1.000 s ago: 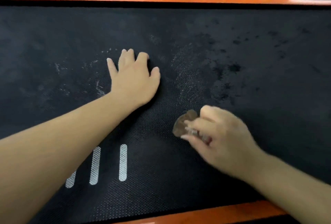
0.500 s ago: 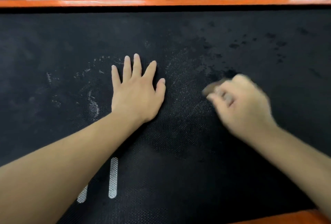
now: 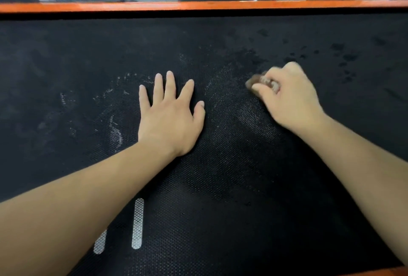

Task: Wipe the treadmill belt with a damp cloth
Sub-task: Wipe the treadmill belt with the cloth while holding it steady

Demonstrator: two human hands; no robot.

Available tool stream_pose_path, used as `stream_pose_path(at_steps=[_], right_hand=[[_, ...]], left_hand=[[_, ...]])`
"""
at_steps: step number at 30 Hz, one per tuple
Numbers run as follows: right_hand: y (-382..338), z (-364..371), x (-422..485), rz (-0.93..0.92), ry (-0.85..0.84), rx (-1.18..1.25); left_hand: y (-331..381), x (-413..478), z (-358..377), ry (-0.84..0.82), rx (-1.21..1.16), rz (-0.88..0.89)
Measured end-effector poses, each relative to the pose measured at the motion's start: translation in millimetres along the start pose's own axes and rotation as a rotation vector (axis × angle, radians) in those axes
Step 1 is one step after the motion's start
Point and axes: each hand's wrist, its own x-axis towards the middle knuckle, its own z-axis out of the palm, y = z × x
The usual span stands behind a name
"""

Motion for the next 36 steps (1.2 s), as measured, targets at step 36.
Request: stream_pose_path(at_steps=[36], right_hand=[[-10.0, 40.1, 99.8, 0.065, 0.037, 0.005]], left_hand=[[2.6, 1.9, 0.2, 0.007, 0.022, 0.003]])
